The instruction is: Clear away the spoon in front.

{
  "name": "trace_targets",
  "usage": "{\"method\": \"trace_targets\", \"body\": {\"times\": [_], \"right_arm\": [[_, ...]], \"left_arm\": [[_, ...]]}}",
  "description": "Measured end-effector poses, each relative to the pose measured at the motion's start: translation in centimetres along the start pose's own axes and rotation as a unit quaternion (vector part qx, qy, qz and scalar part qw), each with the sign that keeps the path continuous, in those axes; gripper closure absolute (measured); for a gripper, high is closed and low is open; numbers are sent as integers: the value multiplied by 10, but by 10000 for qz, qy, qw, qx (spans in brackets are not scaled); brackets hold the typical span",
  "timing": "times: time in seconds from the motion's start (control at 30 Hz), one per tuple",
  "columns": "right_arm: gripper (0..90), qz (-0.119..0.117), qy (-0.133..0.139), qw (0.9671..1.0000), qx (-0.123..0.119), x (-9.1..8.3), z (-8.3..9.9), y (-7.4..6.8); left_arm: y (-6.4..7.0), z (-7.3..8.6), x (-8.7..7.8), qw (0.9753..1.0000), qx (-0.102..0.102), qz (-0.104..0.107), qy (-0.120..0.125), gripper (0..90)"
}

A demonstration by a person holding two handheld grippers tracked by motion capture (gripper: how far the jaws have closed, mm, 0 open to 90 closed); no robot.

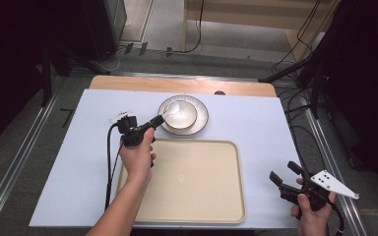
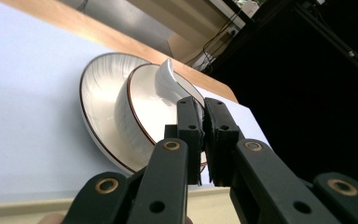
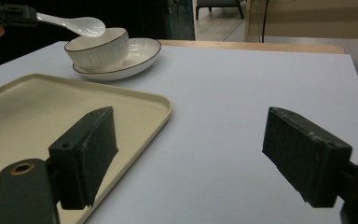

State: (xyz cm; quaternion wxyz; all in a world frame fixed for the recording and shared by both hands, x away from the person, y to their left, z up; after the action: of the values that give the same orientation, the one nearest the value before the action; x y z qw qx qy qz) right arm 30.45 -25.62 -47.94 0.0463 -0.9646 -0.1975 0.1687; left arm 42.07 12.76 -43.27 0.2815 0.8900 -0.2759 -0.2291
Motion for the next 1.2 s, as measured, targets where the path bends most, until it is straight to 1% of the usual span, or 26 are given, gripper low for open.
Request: {"method": "trace_targets", "body": {"times": [0.1,0.17,0.23,0.43,0.47,0.6,0.63,0.73,0.87,0.93,0.97,1.07,1.1,1.2], "right_arm": [[178,4,-8,10000,4,0,1,1],[178,8,-7,10000,8,0,1,1],[178,14,-11,10000,7,0,1,1],[178,21,-34,10000,-12,1,2,1],[178,20,-33,10000,-9,1,2,1],[178,32,-59,10000,-19,1,3,0],[178,27,-52,10000,-15,1,3,0],[178,27,-48,10000,-27,1,3,0],[176,8,-37,10000,-59,0,3,0],[173,-1,-31,10000,-63,0,3,0],[173,-4,-30,10000,-67,0,3,-1],[165,-65,-3,9999,-83,0,3,-2],[163,-68,2,9999,-79,0,3,-3],[155,-79,10,9999,-74,0,3,-4]], "left_arm": [[1,-3,-8,9998,181,-44,85,871],[1,-5,-13,9997,206,-36,157,871],[1,-7,-20,9992,314,-72,222,871],[-4,-8,-41,9983,407,-112,404,871],[-5,-7,-44,9983,393,-125,420,871],[-13,-5,-60,9976,444,-224,486,871],[-14,-4,-64,9975,426,-231,505,871],[-21,-1,-76,9966,536,-359,520,871],[-28,3,-90,9957,588,-462,544,871],[-31,6,-97,9950,688,-520,507,872],[-33,9,-100,9944,755,-561,475,872],[-38,15,-110,9933,850,-663,425,871],[-39,16,-112,9930,863,-675,430,871],[-42,20,-123,9913,959,-771,474,871]]}}
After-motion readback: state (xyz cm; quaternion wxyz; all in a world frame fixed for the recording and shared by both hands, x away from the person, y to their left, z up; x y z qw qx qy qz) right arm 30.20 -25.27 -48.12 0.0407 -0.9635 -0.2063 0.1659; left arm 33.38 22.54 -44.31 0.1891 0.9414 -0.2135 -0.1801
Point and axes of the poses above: each handheld gripper's, and its own axes: x roughly forward along the jaws, z roughly out of its underside, y roughly to its right, the point moved 10 cm from there along x, roughly forward along the jaws, and after that the axes turned 7 degrees about z, right-handed, at the moved point
